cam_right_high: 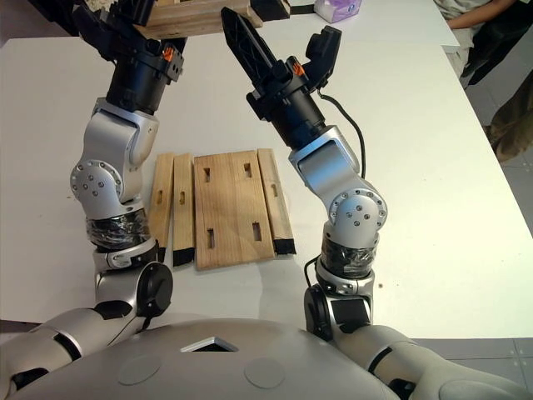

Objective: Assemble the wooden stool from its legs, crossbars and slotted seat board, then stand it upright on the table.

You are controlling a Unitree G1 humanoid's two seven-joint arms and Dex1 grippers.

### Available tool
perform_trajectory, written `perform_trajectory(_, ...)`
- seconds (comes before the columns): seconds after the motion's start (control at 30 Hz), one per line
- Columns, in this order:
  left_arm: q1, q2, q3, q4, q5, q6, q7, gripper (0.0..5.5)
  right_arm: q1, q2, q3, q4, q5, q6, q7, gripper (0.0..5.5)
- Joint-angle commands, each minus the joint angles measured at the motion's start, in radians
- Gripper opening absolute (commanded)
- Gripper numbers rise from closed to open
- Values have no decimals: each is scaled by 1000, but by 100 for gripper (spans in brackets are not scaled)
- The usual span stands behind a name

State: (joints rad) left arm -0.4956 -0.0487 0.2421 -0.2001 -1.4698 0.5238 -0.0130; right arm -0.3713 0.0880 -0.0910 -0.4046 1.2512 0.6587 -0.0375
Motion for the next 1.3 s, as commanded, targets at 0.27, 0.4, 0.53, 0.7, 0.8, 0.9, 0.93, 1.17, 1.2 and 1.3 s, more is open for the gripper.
perform_trajectory(0.27,-31,43,39,-20,-24,4,-30,471,39,-15,-72,71,28,-35,-41,207)
perform_trajectory(0.4,-49,57,61,-4,-32,0,-29,471,48,-19,-86,78,39,-41,-44,207)
perform_trajectory(0.53,-72,67,87,20,-41,-11,-25,471,62,-24,-91,85,47,-43,-43,207)
perform_trajectory(0.7,-92,71,107,43,-46,-9,-24,471,75,-27,-84,86,43,-38,-30,207)
perform_trajectory(0.8,-83,75,109,38,-53,3,-27,471,79,-25,-82,83,40,-37,-26,207)
perform_trajectory(0.9,-73,87,92,25,-33,33,-31,471,83,-25,-79,78,39,-36,-20,207)
perform_trajectory(0.93,-73,91,87,24,-28,41,-25,471,84,-24,-78,75,39,-36,-18,207)
perform_trajectory(1.17,-56,124,75,22,31,71,-20,471,92,-19,-77,64,37,-41,-13,207)
perform_trajectory(1.2,-49,130,76,17,34,78,-23,471,93,-19,-78,62,38,-42,-13,207)
perform_trajectory(1.3,-28,170,110,21,27,94,-33,471,95,-18,-82,57,43,-46,-11,207)
